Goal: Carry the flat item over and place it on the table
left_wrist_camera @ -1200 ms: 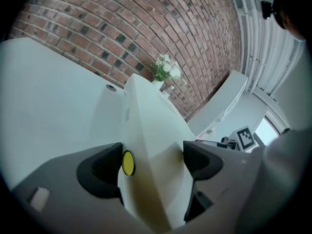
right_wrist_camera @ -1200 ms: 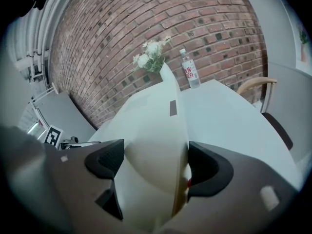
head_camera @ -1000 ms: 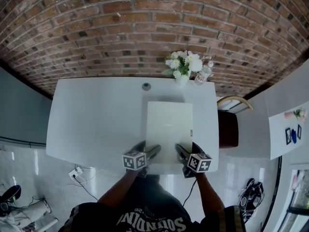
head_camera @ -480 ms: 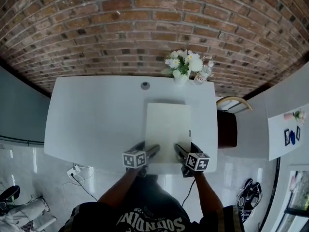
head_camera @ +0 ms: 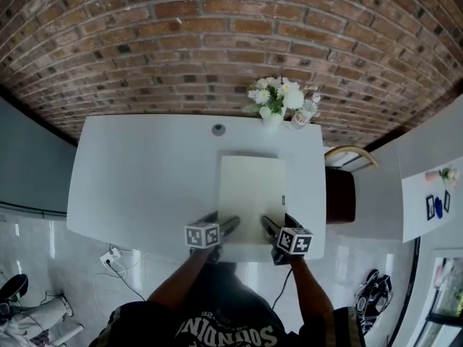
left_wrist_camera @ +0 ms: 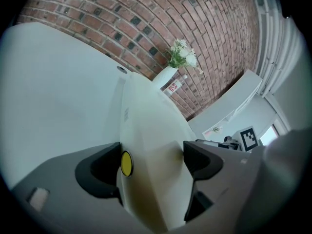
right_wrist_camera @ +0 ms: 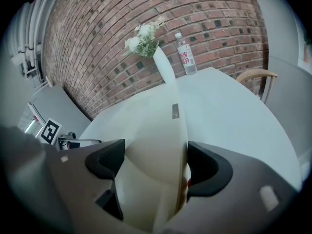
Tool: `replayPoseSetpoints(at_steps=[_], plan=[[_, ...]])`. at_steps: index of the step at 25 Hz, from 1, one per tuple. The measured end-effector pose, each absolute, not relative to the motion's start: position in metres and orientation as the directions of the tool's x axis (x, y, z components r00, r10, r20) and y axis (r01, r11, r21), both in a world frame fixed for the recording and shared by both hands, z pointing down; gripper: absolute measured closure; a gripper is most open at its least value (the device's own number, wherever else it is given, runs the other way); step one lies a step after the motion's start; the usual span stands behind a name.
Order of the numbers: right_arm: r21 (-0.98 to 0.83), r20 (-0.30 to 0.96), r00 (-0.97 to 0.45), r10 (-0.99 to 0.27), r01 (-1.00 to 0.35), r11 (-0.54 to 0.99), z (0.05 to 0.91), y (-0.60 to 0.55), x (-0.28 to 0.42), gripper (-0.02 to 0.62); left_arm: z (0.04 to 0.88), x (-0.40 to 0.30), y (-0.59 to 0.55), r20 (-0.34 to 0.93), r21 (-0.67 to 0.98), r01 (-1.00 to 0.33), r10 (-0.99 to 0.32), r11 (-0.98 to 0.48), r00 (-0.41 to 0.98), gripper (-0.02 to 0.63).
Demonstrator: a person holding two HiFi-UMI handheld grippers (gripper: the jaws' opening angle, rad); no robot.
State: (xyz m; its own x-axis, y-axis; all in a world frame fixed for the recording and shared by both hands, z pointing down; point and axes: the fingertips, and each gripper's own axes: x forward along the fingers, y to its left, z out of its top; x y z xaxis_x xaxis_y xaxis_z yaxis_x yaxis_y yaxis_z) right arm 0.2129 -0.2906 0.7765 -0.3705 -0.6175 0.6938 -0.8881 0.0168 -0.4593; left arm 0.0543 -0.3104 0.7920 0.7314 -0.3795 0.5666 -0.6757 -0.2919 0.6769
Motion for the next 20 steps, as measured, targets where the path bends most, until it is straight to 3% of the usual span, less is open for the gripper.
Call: replayPoseSetpoints(at_steps=[12,18,20], plan=[[-0.428,0.735,-0.356,-0.577,-0.904,0.013,0.782,-0.289,0.213,0.201,0.796,0.054,-0.31,0.624,0.615,-0.725,-0.37,-0.311,0.688,0.189],[-0.389,0.691,-0.296,-0.659,-0.921,0.007,0.757,-0.293,0.226,0.23,0.767,0.045,-0.319,0.588,0.561,-0.741,-0.453,-0.369,0.67,0.187],[-0.372,0.66,-0.273,-0.7,-0.928,0.01,0.742,-0.296,0.23,0.269,0.755,0.037,-0.321,0.578,0.532,-0.754,-0.486,-0.384,0.655,0.2]])
